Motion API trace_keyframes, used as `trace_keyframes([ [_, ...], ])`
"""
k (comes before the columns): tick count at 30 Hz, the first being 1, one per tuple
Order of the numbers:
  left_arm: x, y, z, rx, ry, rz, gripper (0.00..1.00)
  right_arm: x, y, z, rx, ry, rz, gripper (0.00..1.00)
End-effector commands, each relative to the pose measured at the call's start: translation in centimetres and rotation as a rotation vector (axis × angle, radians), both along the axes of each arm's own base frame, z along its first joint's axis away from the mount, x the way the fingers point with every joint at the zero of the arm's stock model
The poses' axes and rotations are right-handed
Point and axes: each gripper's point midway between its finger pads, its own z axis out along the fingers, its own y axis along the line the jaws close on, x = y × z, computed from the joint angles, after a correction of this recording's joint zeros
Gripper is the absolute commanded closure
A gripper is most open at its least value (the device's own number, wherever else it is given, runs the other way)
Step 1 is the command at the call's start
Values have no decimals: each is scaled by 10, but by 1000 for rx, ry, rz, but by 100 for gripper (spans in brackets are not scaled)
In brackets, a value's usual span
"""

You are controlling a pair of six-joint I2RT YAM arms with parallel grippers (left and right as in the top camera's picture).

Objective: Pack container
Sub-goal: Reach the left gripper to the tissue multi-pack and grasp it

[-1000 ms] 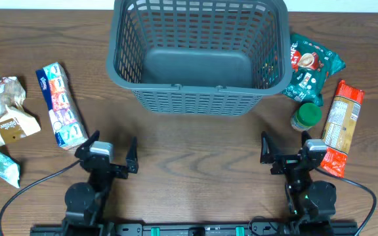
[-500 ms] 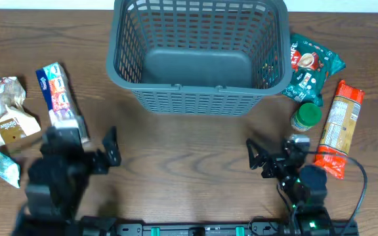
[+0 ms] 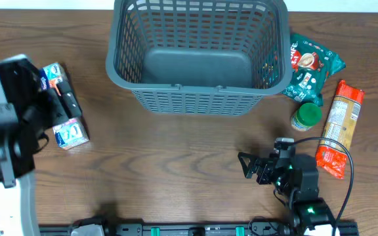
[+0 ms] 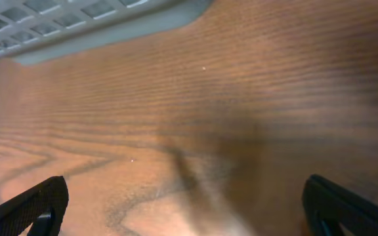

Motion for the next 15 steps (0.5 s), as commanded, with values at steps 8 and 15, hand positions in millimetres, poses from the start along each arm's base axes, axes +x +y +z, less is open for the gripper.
trace_keyframes([
  [8, 16, 29, -13, -58, 30, 90, 1, 27, -24, 85, -165, -104, -57, 1],
  [15, 34, 49, -16, -32, 11, 122, 2, 28, -50, 139, -314, -147, -123, 1],
])
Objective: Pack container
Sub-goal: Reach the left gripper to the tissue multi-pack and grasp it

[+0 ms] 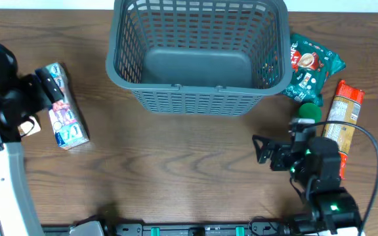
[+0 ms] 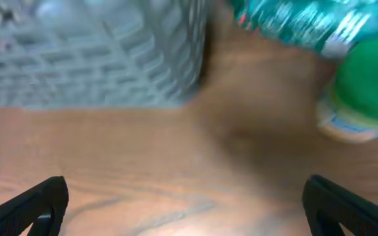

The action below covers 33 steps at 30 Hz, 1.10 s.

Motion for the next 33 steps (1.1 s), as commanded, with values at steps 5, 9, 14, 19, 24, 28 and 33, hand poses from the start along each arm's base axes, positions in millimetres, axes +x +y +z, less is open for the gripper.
trace_keyframes([
  [5, 21, 12, -16, 35, 54, -47, 1, 1, -21, 57, -148, -71, -29, 1],
  [9, 33, 18, -35, 23, 104, -47, 1, 1, -21, 83, -150, -126, -24, 1],
  [14, 52, 31, -65, 8, 168, -45, 1, 1, -26, 87, -136, -123, -71, 1],
  [19, 70, 51, -101, -18, 225, -15, 1, -9, -30, 73, -150, -53, -82, 1],
  [24, 85, 64, -143, -43, 299, -16, 1, -12, -30, 69, -153, -33, -80, 1],
  [28, 91, 66, -184, -67, 384, -40, 1, -12, -30, 69, -153, -34, -81, 1],
  [33, 91, 66, -231, -103, 490, -66, 1, -12, -30, 69, -153, -33, -81, 1],
])
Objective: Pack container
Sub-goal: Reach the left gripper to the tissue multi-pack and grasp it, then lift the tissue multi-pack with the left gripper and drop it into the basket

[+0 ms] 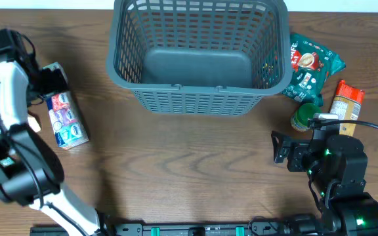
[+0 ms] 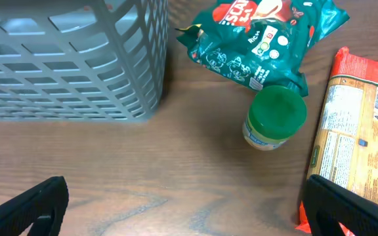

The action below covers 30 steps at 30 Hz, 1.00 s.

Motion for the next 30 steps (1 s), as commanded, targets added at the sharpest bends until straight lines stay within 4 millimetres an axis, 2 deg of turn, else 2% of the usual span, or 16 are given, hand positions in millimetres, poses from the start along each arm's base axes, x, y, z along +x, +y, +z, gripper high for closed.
trace_keyframes([
  [1, 0, 3, -25, -11, 61, -25, 1, 1, -4, 6, 4, -14, -24, 1],
  [6, -3, 2, -59, -42, 132, -25, 2, 1, -4, 6, 23, -14, -38, 1],
  [11, -7, -3, -82, -75, 181, -30, 1, 1, -4, 6, 28, -13, -43, 1],
  [16, -5, -17, -90, -152, 172, -38, 0, 1, -4, 6, 30, -14, -45, 1],
  [18, -3, -22, -90, -182, 159, -41, 11, 1, -4, 6, 30, -14, -45, 1],
  [22, -6, -26, -89, -200, 171, -41, 43, 1, -4, 6, 30, -14, -45, 1],
  [25, -13, -28, -89, -212, 197, -39, 57, 2, -4, 7, 28, -18, -48, 1],
  [27, -18, -31, -88, -220, 217, -38, 75, 2, -6, 7, 24, -18, -53, 1],
  [30, -25, -34, -84, -232, 245, -37, 94, 1, -6, 6, 23, -14, -53, 1],
])
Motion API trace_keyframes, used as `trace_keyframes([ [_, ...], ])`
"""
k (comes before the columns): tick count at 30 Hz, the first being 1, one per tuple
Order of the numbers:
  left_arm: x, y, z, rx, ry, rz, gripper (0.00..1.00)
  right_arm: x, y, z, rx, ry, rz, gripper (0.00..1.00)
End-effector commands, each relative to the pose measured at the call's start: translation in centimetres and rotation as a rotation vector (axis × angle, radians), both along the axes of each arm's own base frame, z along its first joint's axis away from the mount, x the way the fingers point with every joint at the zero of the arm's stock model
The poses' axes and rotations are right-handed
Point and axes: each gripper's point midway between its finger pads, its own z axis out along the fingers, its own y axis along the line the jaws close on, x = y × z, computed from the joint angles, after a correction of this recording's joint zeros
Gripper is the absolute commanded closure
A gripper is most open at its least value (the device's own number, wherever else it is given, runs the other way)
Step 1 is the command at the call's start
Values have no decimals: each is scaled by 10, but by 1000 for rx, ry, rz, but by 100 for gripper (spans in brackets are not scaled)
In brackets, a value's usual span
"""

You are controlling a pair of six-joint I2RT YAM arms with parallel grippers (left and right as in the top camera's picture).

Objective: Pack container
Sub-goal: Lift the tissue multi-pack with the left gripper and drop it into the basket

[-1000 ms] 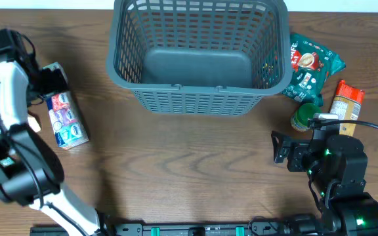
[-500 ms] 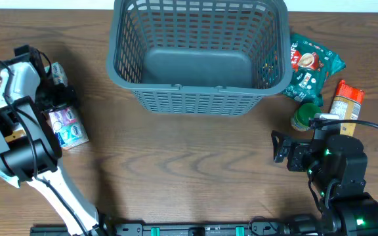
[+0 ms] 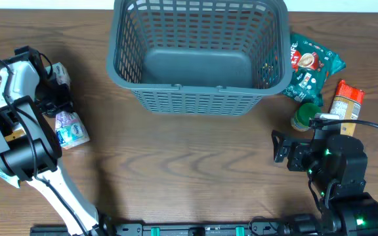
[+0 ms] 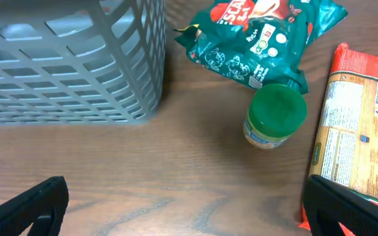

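An empty grey basket (image 3: 199,92) stands at the back centre. A blue-and-white carton (image 3: 71,129) lies at the left, and my left gripper (image 3: 52,98) sits across its middle; its jaws cannot be made out. At the right lie a green-lidded jar (image 4: 274,117), a teal snack bag (image 4: 258,39) and an orange packet (image 4: 354,131). My right gripper (image 4: 189,210) is wide open over bare wood, short of the jar, with nothing between its fingers.
The basket's right front corner (image 4: 136,78) stands close to the left of the snack bag. The table's front edge with a black rail (image 3: 195,229) runs behind my right arm. The left arm's white links (image 3: 15,144) cover the table's left edge.
My left gripper has gone from the carton's far end to its middle, and the carton looks slightly shifted. The right gripper has barely moved and stays open.
My right gripper was first open low over bare wood in front of the basket. It then stood further right with the jar in view, and later pulled back with jar, bag and packet all in view. The left arm kept changing pose at the carton.
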Motion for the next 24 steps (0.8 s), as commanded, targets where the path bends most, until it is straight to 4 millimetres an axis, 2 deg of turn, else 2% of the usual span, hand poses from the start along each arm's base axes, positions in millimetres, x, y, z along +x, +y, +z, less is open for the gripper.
trace_keyframes([
  [1, -10, -7, 0, -31, 35, -2, 94, 1, -5, 6, 4, -15, -33, 1],
  [4, -10, -8, 14, -24, 17, -4, 94, 1, -5, 6, 4, -15, -33, 1],
  [6, -9, -9, 30, -12, -13, -7, 94, 1, -5, 6, 4, -15, -33, 1],
  [8, -7, -11, 51, 5, -54, -15, 94, 1, -5, 6, 4, -15, -33, 1],
  [11, -5, -18, 93, 40, -147, -34, 94, 1, -5, 6, 4, -15, -33, 1],
  [16, -4, -37, 177, 114, -362, -85, 94, 1, -5, 6, 4, -15, -33, 1],
  [24, -9, -93, 337, 283, -796, -341, 94, 1, -5, 6, 1, -14, -30, 1],
])
